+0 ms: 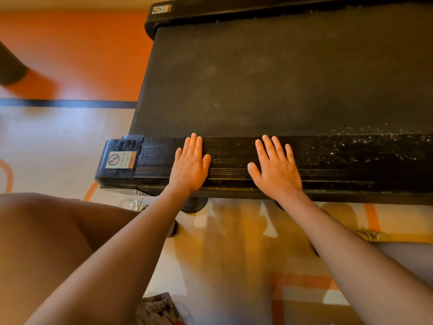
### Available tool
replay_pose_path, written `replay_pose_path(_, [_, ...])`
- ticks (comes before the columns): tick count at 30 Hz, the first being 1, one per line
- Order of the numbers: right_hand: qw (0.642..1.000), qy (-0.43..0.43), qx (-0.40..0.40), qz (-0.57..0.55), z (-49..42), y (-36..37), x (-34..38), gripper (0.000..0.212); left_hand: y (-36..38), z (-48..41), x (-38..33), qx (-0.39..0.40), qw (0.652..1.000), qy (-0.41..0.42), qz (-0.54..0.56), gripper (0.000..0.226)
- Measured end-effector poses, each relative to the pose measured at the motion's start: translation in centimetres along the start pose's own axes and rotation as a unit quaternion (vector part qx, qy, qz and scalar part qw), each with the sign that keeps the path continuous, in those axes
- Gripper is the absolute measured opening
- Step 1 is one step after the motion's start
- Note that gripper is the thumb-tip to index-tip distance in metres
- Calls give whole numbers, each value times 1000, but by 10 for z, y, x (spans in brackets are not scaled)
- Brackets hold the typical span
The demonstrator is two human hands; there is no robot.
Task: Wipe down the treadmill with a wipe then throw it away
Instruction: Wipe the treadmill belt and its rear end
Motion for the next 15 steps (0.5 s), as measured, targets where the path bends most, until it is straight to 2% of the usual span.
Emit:
replay_pose_path(4, [1000,7,0,1,-1,-3,0,78,2,21,-8,-17,1000,-2,24,64])
replay_pose_path(8, [1000,3,-1,2,-1,0,0,78,14,53,-8,-19,1000,1,2,65])
replay_pose_path(12, [1000,5,0,3,-2,0,-1,78,9,17,-8,-11,1000,-12,5,65])
replay_pose_path(15, [1000,3,4,5,-2,1,0,78,7,-10,-9,25,1000,-9,3,67])
Point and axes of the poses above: each hand's wrist, its own z-axis away from the middle knuckle, its own y-axis out of the palm, x = y × z, the point moved 10 cm from there along -z, towards the middle knuckle, and after that the axes turned 5 degrees about y, right-handed, at the moved point
